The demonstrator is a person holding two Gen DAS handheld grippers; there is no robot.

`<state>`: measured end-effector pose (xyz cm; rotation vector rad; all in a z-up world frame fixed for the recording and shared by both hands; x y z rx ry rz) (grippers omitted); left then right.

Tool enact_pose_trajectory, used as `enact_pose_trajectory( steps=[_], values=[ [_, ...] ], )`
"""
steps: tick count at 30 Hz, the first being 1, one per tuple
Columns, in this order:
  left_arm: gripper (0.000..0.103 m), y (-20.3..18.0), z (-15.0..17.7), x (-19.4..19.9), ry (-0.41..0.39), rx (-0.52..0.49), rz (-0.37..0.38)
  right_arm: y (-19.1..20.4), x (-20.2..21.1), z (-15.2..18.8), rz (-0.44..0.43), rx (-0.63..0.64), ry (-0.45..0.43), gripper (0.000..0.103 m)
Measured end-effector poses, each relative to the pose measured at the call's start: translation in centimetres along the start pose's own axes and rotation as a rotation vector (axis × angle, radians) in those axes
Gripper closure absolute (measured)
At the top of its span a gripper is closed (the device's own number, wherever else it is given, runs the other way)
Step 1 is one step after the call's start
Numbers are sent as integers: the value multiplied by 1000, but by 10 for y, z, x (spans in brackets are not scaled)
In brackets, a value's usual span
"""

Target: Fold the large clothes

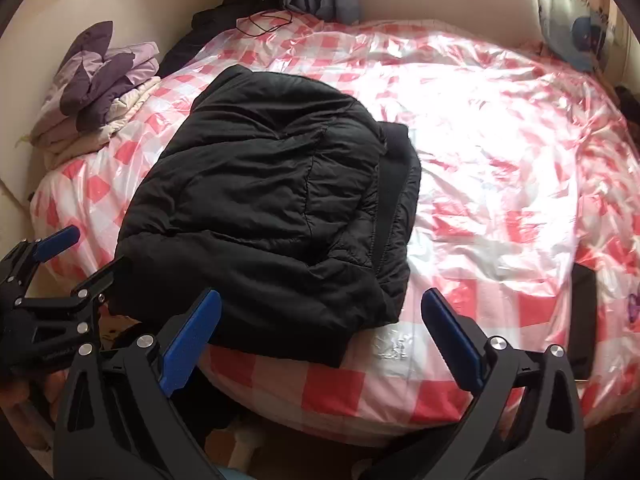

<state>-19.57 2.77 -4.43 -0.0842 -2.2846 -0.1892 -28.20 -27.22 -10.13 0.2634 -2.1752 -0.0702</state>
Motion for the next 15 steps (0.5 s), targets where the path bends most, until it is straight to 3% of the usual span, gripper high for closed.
enact_pose_trajectory(
  steps=[9, 15],
  values=[
    [7, 15, 20, 10, 72, 100, 11, 24, 9, 3, 16, 61, 45, 6],
    [7, 14, 25, 10, 100, 101, 27, 29, 8, 5, 44, 86, 66, 6]
  ],
)
Point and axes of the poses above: each gripper's, at about its wrist camera, not at the fingertips, and x roughly against the way its jaws point, y to its left, z to its underside, the point moved 8 cm from there along -x, roughly the way its jaws point
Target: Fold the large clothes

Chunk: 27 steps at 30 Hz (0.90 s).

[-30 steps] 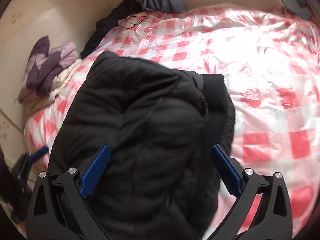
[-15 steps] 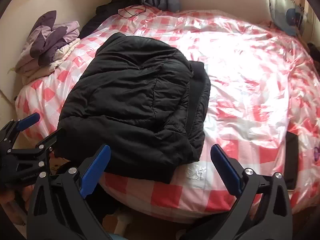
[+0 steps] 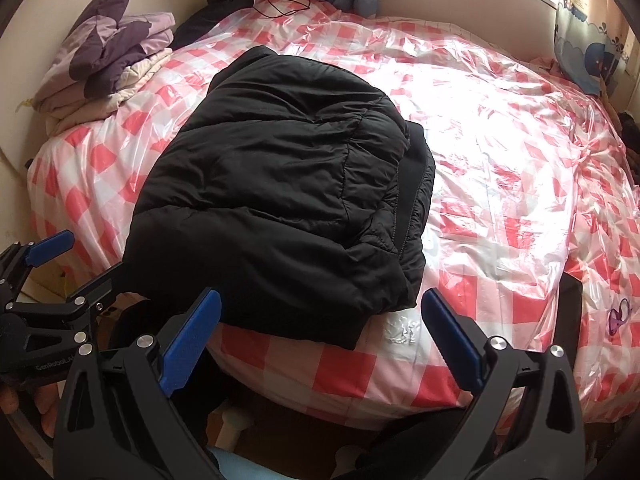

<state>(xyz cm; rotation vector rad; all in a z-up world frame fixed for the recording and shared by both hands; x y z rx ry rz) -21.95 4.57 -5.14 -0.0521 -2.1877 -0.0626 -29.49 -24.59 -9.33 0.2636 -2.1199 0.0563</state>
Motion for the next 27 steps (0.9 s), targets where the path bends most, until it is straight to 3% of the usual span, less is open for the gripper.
enact_pose_trajectory(
  steps=[18, 27],
  values=[
    [7, 3, 0, -14, 61, 27, 15, 3, -12, -1, 2, 12, 39, 6],
    [7, 3, -2, -13, 52, 24, 11, 3, -16, 1, -6, 9, 49, 6]
  ],
)
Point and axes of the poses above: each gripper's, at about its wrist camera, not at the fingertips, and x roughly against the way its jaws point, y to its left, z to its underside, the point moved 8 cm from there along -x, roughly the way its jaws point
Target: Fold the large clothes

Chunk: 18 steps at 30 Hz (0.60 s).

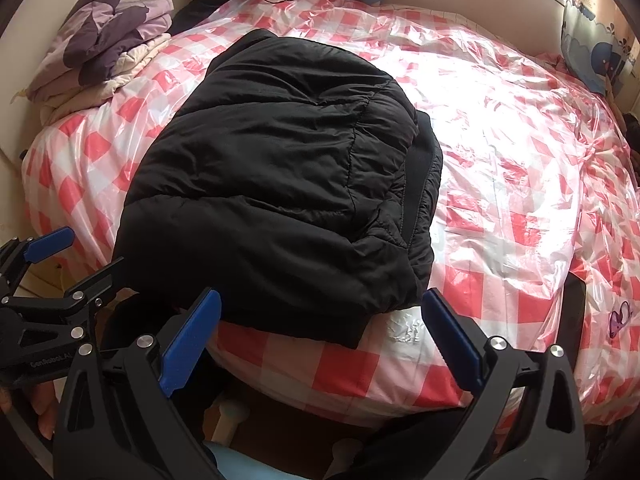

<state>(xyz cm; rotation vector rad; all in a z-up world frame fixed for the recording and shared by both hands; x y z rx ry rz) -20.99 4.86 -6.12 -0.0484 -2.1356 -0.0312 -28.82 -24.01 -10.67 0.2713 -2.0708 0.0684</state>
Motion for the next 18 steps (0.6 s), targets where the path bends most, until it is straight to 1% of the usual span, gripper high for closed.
enact_pose_trajectory(
  steps=[7, 8, 10, 18],
  values=[
    [7, 0, -1, 0, -7, -8, -8, 2, 0, 0, -4, -3, -1, 6],
    [7, -1, -1, 0, -4, -11, -12, 2, 0, 1, -5, -2, 0, 6],
    [7, -2, 1, -3, 27, -35, -28, 3, -1, 1, -5, -1, 2, 6],
    [7, -2, 3, -3, 27, -36, -27, 4, -4, 4, -10, -4, 13, 6]
  ],
)
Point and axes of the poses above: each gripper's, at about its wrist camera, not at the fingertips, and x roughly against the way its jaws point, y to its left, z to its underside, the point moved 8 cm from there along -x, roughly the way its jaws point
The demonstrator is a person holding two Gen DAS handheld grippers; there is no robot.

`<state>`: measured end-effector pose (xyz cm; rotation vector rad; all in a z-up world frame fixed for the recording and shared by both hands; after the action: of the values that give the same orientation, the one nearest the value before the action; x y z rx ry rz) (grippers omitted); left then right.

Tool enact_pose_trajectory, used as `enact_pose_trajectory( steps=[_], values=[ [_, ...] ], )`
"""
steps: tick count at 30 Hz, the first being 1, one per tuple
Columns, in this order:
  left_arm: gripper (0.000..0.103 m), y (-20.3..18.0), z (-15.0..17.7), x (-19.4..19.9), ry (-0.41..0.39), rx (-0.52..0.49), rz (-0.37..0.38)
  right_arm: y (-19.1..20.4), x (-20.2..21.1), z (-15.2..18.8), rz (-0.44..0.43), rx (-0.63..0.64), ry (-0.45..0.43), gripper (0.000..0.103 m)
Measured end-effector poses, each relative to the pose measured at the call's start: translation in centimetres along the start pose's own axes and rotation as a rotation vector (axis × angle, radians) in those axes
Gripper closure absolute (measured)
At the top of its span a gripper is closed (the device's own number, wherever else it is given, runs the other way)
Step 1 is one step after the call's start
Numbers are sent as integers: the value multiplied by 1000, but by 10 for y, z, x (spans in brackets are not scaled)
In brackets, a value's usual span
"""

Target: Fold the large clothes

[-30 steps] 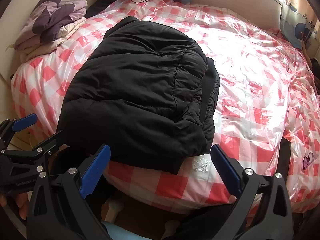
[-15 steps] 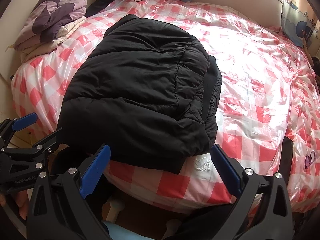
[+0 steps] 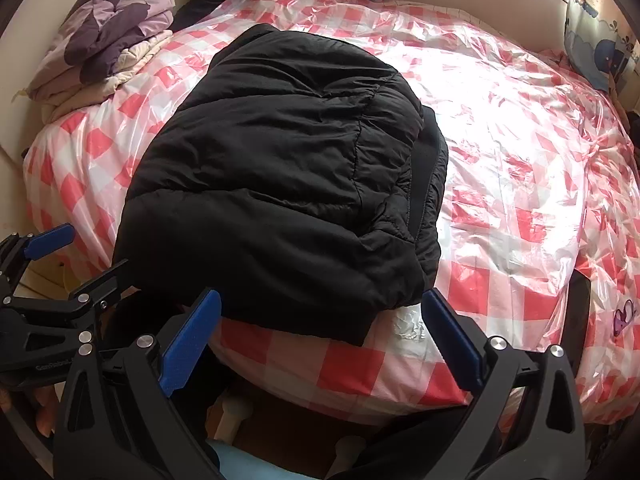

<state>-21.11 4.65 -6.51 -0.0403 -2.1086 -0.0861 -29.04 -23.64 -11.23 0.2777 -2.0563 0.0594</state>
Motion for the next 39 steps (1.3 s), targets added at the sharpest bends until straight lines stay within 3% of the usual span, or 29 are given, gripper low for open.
enact_pose_trajectory(
  steps=[39],
  values=[
    [7, 1, 0, -1, -4, 11, -9, 5, -10, 5, -19, -3, 24, 6]
  ],
)
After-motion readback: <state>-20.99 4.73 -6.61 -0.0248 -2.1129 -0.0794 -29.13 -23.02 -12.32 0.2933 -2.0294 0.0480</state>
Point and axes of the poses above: each gripper's, at about its wrist camera, not at the fingertips, and x roughly against the way its jaws point, y to its left, z to its underside, the point moved 8 cm from there along -x, roughly the way its jaws point
